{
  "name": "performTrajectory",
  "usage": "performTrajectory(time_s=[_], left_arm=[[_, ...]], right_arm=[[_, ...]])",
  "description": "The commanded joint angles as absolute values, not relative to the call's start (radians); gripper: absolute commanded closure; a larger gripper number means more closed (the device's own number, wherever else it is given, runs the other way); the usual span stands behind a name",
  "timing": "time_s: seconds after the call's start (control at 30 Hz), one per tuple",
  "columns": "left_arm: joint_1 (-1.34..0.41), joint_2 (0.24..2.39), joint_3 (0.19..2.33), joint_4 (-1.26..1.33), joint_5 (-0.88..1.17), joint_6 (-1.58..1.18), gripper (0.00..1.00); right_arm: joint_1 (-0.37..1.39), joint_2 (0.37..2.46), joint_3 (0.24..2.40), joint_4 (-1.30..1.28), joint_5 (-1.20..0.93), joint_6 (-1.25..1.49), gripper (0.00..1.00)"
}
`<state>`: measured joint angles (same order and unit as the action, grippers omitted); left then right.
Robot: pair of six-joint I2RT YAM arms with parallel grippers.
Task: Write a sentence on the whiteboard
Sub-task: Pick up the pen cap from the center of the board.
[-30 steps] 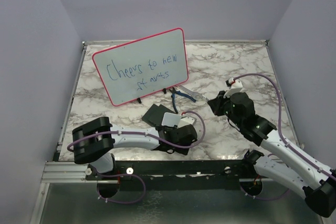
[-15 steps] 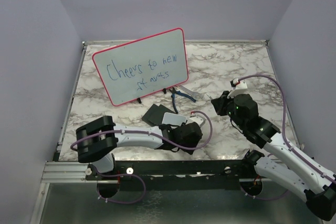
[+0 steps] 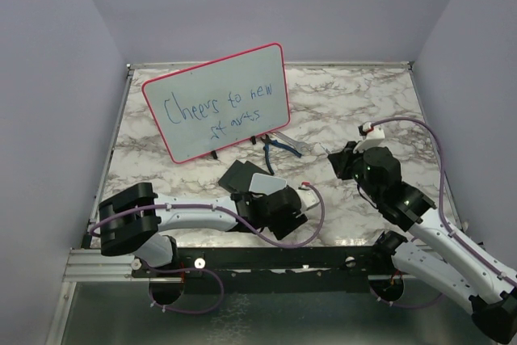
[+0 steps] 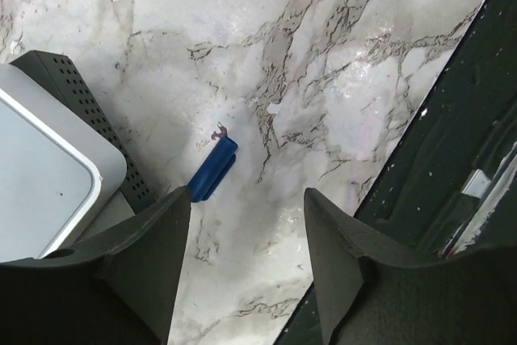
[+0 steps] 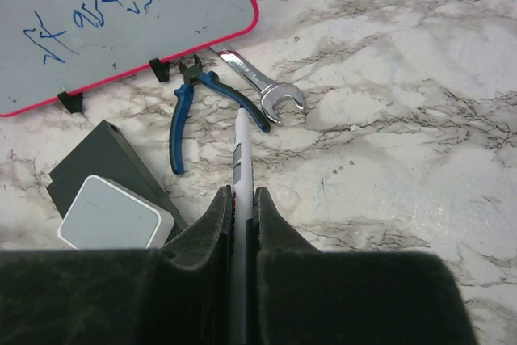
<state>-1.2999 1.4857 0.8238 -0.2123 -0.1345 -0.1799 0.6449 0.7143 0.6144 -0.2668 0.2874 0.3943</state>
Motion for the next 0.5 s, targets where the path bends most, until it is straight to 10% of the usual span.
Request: performTrajectory(time_s=[0.0, 0.47], left_arm=[[-1.303, 1.518, 0.829, -0.211, -0.111, -0.047, 0.41], [-1.284, 1.621, 0.859, -0.219, -0.100, -0.018, 0.44]], right_arm=[[0.644, 0.695, 0.637, -0.305, 0.319, 0.408, 0.99], [0.644, 0.674, 0.631, -0.275, 0.296, 0.406, 0.99]])
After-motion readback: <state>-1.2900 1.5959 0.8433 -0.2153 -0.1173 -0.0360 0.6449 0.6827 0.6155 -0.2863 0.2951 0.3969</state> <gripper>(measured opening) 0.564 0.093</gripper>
